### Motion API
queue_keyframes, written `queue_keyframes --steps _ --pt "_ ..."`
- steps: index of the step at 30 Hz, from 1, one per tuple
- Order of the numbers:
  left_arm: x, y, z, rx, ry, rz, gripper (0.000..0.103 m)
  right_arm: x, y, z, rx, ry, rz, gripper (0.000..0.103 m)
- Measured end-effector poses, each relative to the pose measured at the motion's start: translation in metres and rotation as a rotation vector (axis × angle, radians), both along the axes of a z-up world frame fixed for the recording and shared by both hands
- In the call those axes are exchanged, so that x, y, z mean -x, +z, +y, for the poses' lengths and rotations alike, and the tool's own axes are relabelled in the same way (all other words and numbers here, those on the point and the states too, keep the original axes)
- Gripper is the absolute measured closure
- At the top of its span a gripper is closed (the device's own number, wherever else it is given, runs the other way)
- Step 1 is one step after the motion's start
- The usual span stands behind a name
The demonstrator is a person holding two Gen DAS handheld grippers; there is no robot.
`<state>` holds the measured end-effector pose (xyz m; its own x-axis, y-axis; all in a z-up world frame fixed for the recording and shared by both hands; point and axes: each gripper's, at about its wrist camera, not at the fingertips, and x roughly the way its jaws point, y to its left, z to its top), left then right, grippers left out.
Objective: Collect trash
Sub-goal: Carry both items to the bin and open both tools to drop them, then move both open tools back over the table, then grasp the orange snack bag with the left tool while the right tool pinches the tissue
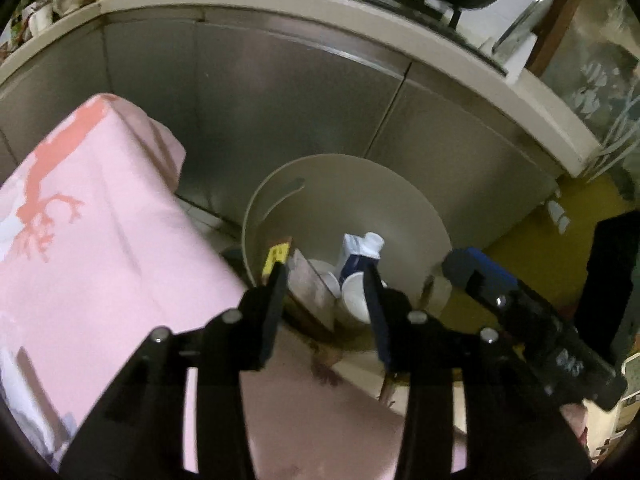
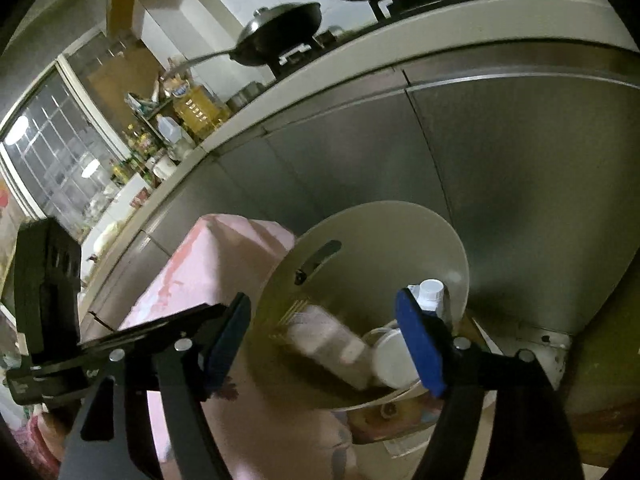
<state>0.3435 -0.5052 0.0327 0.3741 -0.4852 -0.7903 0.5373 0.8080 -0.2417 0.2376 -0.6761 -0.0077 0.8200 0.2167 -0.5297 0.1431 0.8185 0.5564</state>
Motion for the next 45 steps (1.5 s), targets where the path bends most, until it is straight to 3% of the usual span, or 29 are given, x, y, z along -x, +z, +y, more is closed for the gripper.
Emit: queue_keyframes --steps 7,13,19,22,26,29,36,41,45 --pt "0.077 0.037 0.062 0.08 -0.016 -0.081 0.065 0.029 0.029 0.035 -0.02 0.066 -0.086 0.03" --pt "0.149 0.039 0.137 0.055 0.039 -0.139 0.065 0.034 0.038 0.102 -0.008 0.213 -0.075 0.033" --pt "0.216 0.027 0.234 0.003 0.169 -0.178 0.065 0.041 0.037 0.19 0.033 0.398 -0.028 0.044" --pt "0.238 0.019 0.297 -0.038 0.306 -0.184 0.065 0.043 0.038 0.233 0.088 0.492 -0.01 0.045" --pt "0.241 0.007 0.359 -0.118 0.48 -0.202 0.064 0.04 0.039 0.281 0.136 0.582 0.012 0.045" --pt "0.234 0.0 0.39 -0.119 0.551 -0.205 0.053 0.034 0.04 0.3 0.152 0.603 0.018 0.045" --pt "0.208 -0.008 0.388 -0.206 0.522 -0.282 0.042 0.006 0.041 0.301 0.096 0.549 0.052 0.045" --pt "0.186 -0.02 0.378 -0.306 0.485 -0.302 0.042 -0.006 0.035 0.304 0.101 0.554 0.076 0.045" --pt "0.17 -0.028 0.391 -0.332 0.522 -0.241 0.042 -0.026 0.031 0.3 0.08 0.547 0.094 0.045"
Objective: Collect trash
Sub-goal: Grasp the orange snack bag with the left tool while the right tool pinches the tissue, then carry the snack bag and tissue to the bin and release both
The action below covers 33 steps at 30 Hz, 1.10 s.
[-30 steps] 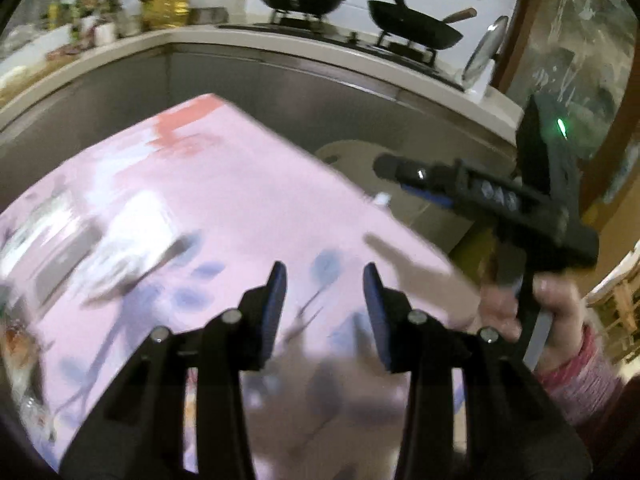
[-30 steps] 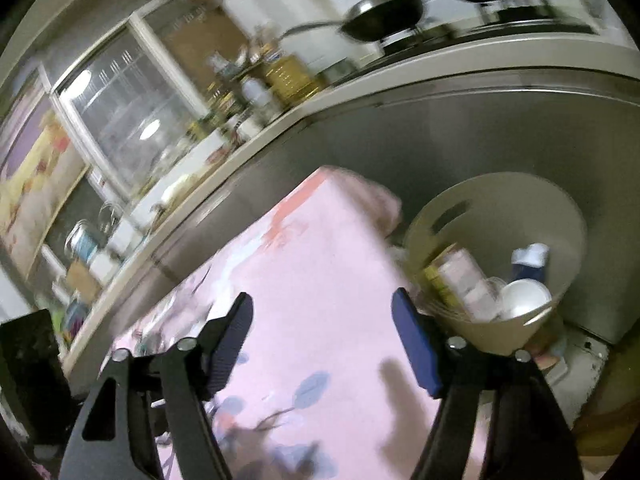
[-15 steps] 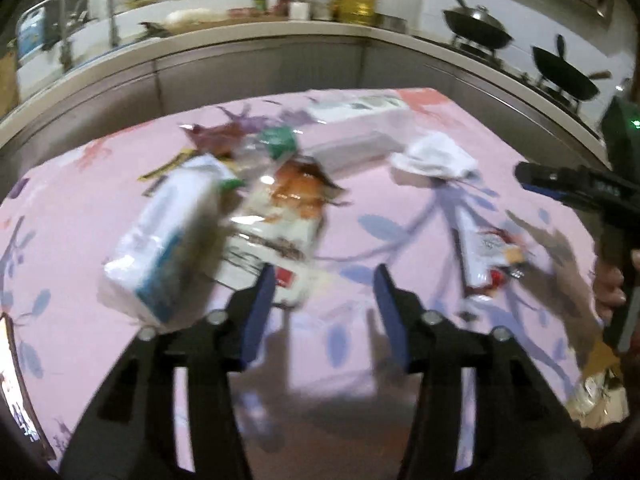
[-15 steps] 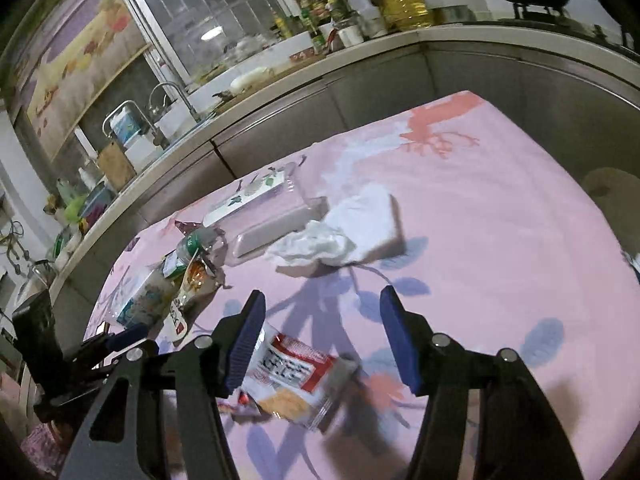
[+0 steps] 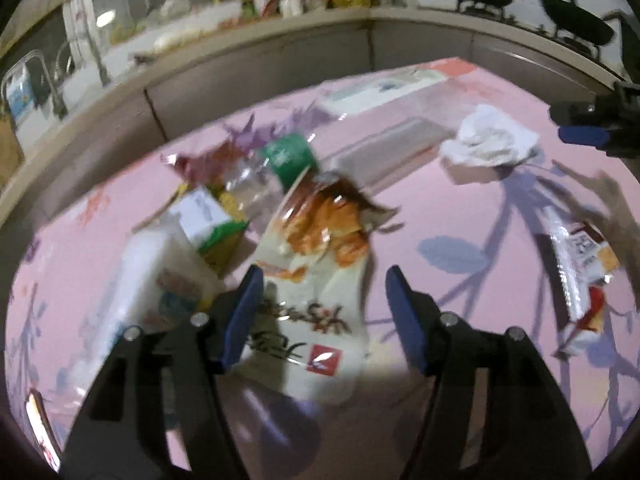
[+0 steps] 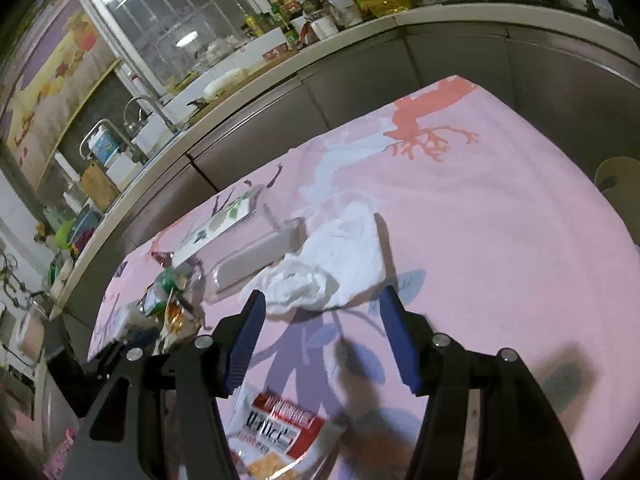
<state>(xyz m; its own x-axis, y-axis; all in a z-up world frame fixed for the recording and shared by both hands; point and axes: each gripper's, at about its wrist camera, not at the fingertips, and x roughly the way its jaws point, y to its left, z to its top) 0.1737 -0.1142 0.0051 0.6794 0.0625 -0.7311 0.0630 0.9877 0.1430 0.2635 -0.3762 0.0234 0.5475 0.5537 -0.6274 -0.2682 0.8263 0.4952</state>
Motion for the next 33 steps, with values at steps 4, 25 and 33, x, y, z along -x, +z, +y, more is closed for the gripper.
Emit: queue_keyframes --steps 4,25,33 --pt "-0.006 0.002 0.016 0.085 0.029 0.031 0.059 -0.029 -0.011 -0.007 -0.059 -0.027 0.055 0.045" --pt "0.059 0.045 -0.028 0.313 -0.123 0.003 0.079 0.057 0.012 -0.037 -0.098 0.014 -0.028 0.103" --pt "0.047 0.066 -0.062 0.392 -0.225 0.005 0.079 0.081 0.006 -0.104 -0.253 -0.089 0.01 0.103"
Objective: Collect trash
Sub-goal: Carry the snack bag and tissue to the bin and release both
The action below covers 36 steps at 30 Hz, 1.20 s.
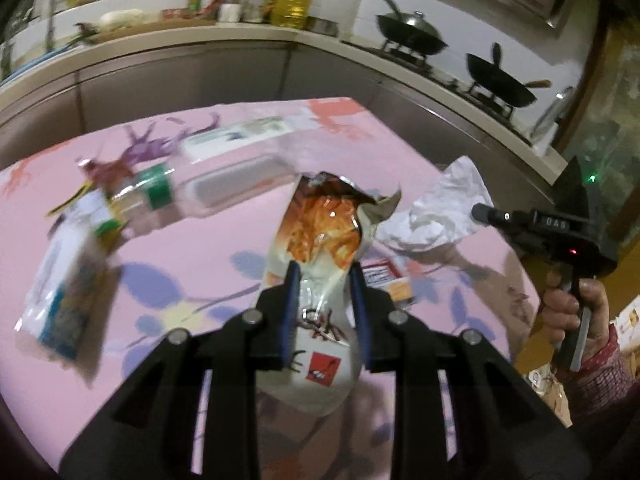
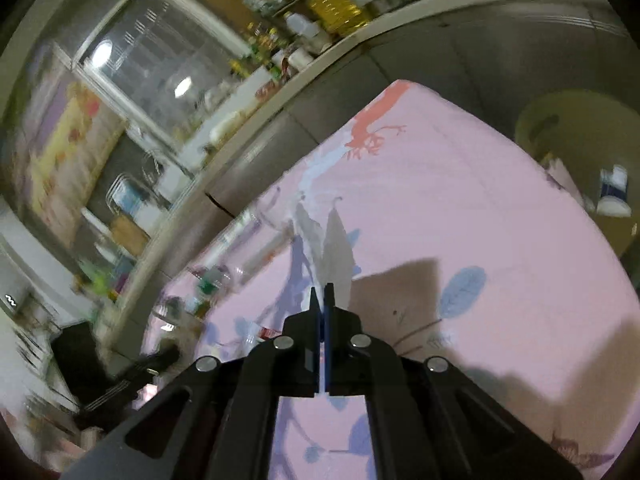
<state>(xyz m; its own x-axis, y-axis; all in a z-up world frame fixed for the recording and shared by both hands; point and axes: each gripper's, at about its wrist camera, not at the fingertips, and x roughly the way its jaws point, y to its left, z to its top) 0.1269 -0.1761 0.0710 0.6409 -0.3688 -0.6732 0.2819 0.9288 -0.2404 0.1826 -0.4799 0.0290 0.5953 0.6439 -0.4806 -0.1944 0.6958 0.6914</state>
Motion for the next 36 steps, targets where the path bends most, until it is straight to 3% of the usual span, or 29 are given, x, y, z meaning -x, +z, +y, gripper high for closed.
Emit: queue_keyframes --steps 6,10,13,17,24,26,31,36 --pt "-0.033 0.019 -0.064 -0.017 -0.147 -0.02 0.079 0.004 0.046 -0.047 -0.035 -0.099 -0.134 0.103" --pt "-0.064 0.03 -0.121 -0.022 -0.265 -0.029 0.079 0.008 0.068 -0.082 0.044 -0.218 -0.223 0.103" --pt "-0.094 0.031 -0.174 -0.024 -0.354 -0.027 0.079 0.005 0.068 -0.112 0.056 -0.301 -0.241 0.103" --pt "-0.142 0.022 -0.246 0.006 -0.455 0.035 0.079 -0.008 0.043 -0.15 0.086 -0.415 -0.209 0.103" --pt "-0.206 -0.019 -0.34 -0.012 -0.546 0.163 0.079 -0.037 -0.016 -0.196 0.108 -0.473 -0.083 0.103" --pt "-0.215 -0.035 -0.356 -0.042 -0.545 0.19 0.079 -0.047 -0.031 -0.203 0.111 -0.468 -0.043 0.103" --pt "-0.228 -0.062 -0.375 -0.11 -0.504 0.23 0.06 -0.062 -0.063 -0.216 0.054 -0.464 0.041 0.103" --pt "-0.232 -0.066 -0.369 -0.103 -0.471 0.24 0.055 -0.064 -0.076 -0.218 0.025 -0.481 0.067 0.101"
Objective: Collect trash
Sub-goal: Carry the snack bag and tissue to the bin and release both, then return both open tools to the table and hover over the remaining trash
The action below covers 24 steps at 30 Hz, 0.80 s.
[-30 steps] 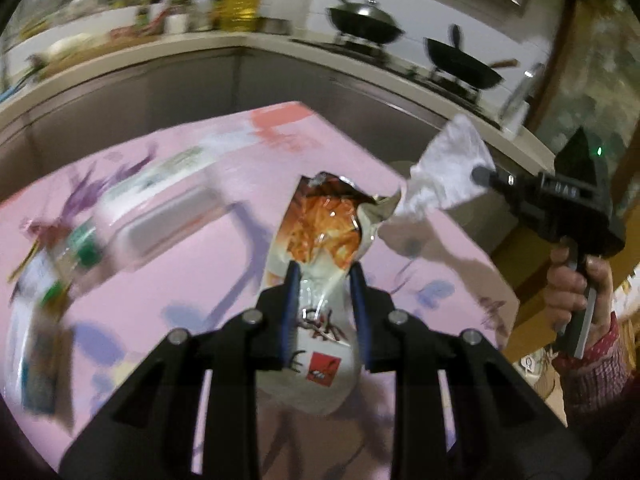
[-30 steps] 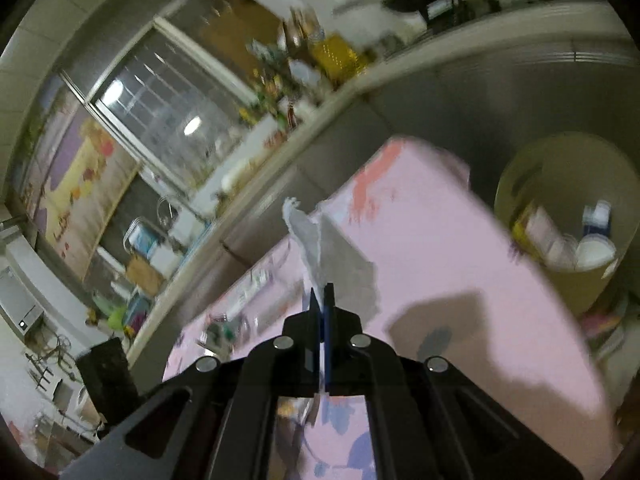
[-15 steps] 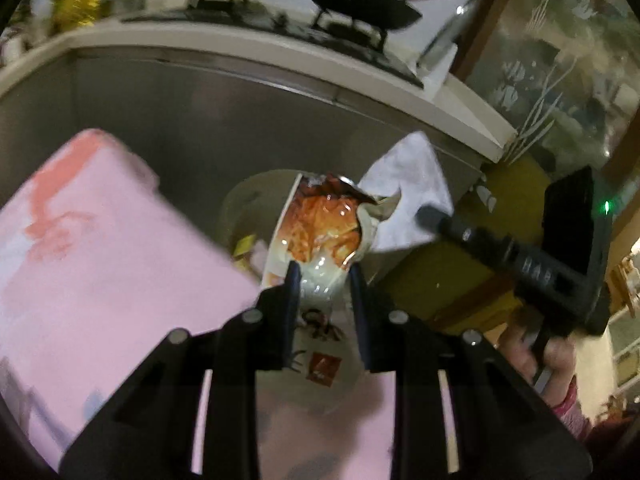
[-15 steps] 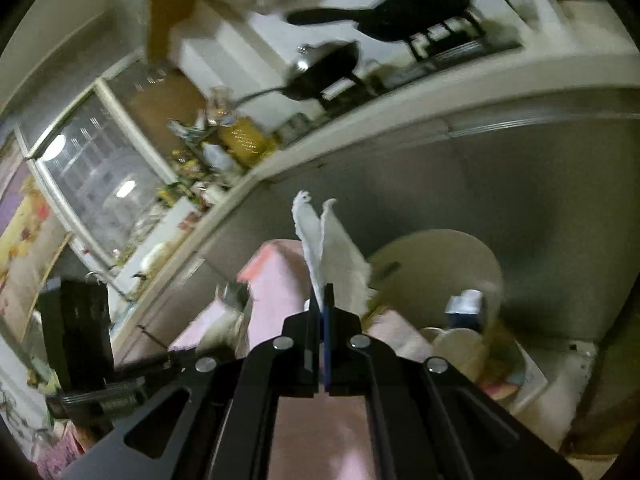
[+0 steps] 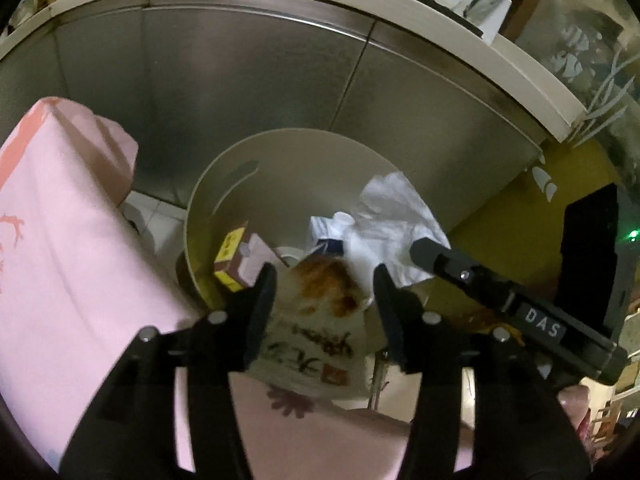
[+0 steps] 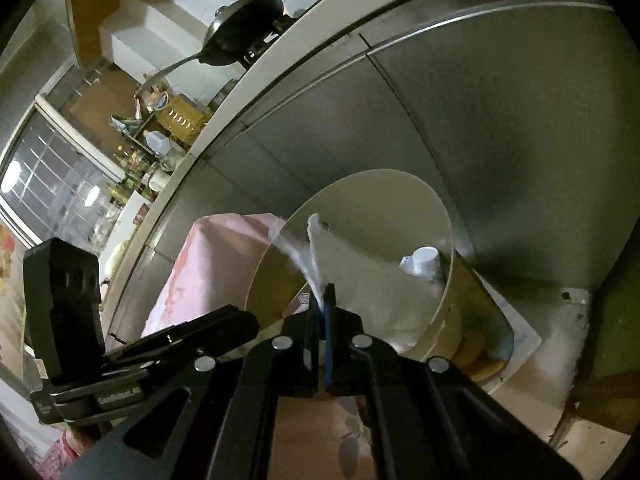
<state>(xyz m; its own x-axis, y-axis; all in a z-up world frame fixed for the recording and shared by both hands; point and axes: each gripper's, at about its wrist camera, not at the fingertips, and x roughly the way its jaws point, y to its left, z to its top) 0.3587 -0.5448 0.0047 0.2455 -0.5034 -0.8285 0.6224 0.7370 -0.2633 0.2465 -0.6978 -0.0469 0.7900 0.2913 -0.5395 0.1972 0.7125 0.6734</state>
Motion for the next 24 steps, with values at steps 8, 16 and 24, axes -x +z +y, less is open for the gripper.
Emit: queue_keyframes --steps 8,16,24 --pt "0.016 0.031 0.034 0.077 0.038 -0.029 0.055 0.012 0.022 0.005 0.038 -0.029 -0.059 0.038" --pt "0.075 0.066 0.094 0.149 0.079 -0.097 0.055 0.04 0.07 0.022 0.028 -0.018 -0.169 0.037" --pt "0.158 0.066 0.177 0.114 0.141 -0.208 0.055 0.051 0.075 0.093 0.041 0.155 -0.127 0.036"
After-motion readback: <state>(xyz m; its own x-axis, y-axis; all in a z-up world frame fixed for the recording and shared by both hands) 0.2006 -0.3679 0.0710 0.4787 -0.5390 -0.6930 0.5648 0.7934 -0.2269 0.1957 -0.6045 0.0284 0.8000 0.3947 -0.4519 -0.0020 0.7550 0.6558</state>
